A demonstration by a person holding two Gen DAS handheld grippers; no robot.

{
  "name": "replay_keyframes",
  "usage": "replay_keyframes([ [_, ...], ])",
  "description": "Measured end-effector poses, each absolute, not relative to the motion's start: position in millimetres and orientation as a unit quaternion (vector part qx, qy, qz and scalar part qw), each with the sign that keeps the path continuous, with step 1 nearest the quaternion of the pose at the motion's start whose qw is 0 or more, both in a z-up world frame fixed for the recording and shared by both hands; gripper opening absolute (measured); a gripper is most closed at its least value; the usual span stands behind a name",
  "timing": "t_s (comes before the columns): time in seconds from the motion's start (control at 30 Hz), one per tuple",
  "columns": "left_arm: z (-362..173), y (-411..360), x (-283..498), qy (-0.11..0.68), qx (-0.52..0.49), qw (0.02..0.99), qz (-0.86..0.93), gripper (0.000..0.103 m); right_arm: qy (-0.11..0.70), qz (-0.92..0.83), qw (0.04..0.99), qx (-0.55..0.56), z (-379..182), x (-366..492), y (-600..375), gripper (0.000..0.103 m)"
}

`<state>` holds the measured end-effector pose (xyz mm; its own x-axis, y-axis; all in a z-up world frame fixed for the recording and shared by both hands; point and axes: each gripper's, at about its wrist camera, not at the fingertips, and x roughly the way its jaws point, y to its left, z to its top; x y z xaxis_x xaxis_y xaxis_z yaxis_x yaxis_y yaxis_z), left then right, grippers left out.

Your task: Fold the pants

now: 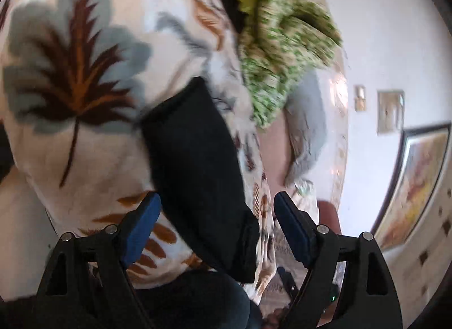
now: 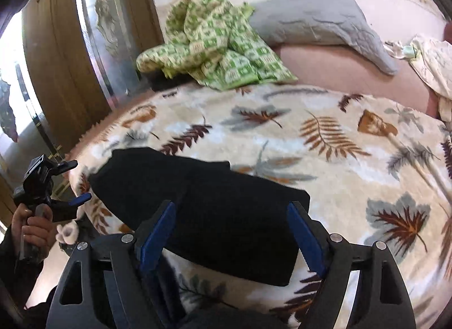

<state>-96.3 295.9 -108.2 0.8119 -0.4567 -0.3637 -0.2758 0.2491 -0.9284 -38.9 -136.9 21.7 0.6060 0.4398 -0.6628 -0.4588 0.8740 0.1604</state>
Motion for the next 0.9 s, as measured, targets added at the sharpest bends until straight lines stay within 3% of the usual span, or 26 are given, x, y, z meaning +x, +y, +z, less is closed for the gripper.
replay_keyframes([
  [0.43,-127.3,302.8,-86.0,0.223,-0.583,0.78,-0.051,0.08,0.361,0.237,0.901,0.046,17.3,-38.7,-158.6,0.082],
  [0.5,-130.3,306.2,-87.7,0.225,-0.589,0.775,-0.048,0.069,0.368,0.23,0.898,0.07,11.1,-35.3,-162.7,0.082],
  [0.57,-137.0,310.1,-92.3,0.23,-0.595,0.769,-0.039,0.045,0.373,0.226,0.895,0.097,8.4,-32.2,-167.7,0.082],
  [0.6,-139.8,311.4,-92.3,0.235,-0.597,0.767,-0.033,0.037,0.374,0.22,0.895,0.105,7.7,-31.7,-169.6,0.082],
  [0.63,-145.3,314.0,-92.3,0.24,-0.604,0.759,-0.026,0.022,0.375,0.21,0.896,0.109,7.3,-31.8,-171.8,0.082],
  [0.9,-147.4,318.2,-87.8,0.248,-0.616,0.747,-0.036,0.02,0.349,0.163,0.909,0.163,34.8,-52.2,-205.3,0.082],
])
